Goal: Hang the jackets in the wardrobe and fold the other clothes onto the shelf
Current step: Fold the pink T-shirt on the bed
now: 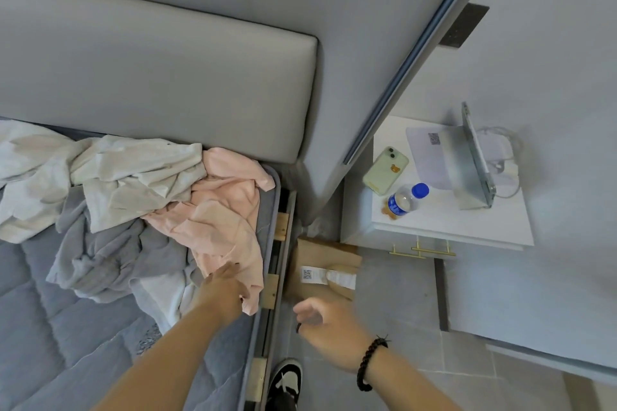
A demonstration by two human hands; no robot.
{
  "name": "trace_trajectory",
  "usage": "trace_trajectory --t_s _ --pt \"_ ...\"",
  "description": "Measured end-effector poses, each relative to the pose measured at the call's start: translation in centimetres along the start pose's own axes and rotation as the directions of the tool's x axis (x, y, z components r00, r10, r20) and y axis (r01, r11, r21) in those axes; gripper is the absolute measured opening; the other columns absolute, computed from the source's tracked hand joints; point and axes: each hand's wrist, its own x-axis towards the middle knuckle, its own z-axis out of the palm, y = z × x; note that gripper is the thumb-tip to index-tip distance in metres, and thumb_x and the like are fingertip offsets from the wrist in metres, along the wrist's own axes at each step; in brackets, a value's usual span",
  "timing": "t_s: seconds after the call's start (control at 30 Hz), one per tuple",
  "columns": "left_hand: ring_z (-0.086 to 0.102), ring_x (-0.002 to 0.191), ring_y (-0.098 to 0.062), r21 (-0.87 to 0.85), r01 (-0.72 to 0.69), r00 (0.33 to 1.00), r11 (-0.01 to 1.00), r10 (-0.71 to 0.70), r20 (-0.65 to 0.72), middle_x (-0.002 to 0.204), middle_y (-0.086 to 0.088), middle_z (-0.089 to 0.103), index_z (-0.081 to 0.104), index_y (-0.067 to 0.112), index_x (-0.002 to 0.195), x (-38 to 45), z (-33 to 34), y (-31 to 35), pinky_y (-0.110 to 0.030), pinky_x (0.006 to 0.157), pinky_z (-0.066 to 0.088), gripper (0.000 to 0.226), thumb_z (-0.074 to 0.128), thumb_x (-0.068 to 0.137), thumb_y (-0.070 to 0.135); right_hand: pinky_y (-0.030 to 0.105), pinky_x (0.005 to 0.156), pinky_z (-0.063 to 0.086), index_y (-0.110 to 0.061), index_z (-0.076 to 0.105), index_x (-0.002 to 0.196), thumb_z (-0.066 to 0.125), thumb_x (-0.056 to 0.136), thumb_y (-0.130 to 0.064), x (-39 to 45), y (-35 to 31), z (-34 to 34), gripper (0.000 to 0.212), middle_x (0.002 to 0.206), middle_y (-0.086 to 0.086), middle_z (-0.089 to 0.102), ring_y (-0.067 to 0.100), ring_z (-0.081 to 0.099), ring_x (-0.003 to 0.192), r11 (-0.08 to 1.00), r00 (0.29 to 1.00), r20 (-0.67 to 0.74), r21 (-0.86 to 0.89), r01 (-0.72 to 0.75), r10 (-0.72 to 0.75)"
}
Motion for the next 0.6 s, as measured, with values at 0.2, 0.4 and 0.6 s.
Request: trace_trajectory --t_s 0.2,0.4,0.6 --pt "0.038 0.135 -0.022 0.167 0.151 0.987 0.974 -0.139 -0.079 0.143 -0.001 0.043 0.047 0.017 0.135 0.9 2.1 0.7 -0.035 0.114 0.025 0.044 0.052 0.092 0.012 0.023 0.097 0.045 -0.031 0.056 0.113 0.053 0.091 -0.022 0.8 -0.3 1.4 0.024 0.123 -0.006 0.058 0.006 0.055 0.11 0.991 0.999 -0.027 0.135 -0.019 0.023" --pt "0.055 0.115 -0.017 0.155 0.137 0.989 0.978 -0.126 -0.079 0.124 0.004 0.06 0.06 0.027 0.119 -0.8 1.4 -0.6 -0.025 0.098 0.035 0.031 0.046 0.095 0.015 0.01 0.081 0.042 -0.027 0.056 0.12 0.053 0.091 -0.023 -0.2 -1.2 1.0 0.029 0.121 -0.006 0.058 0.004 0.054 0.108 0.991 0.999 -0.033 0.133 -0.032 0.037" --pt "0.017 0.145 -0.02 0.215 0.04 0.999 0.976 -0.033 -0.035 0.152 0.002 0.022 0.049 0.034 0.136 -1.7 2.3 -1.8 -0.036 0.117 0.018 0.048 0.051 0.093 0.014 0.005 0.068 0.038 -0.026 0.057 0.119 0.053 0.092 -0.02 -0.8 -1.6 0.5 0.028 0.116 -0.008 0.059 -0.001 0.054 0.099 0.983 0.996 -0.059 0.173 -0.058 0.07"
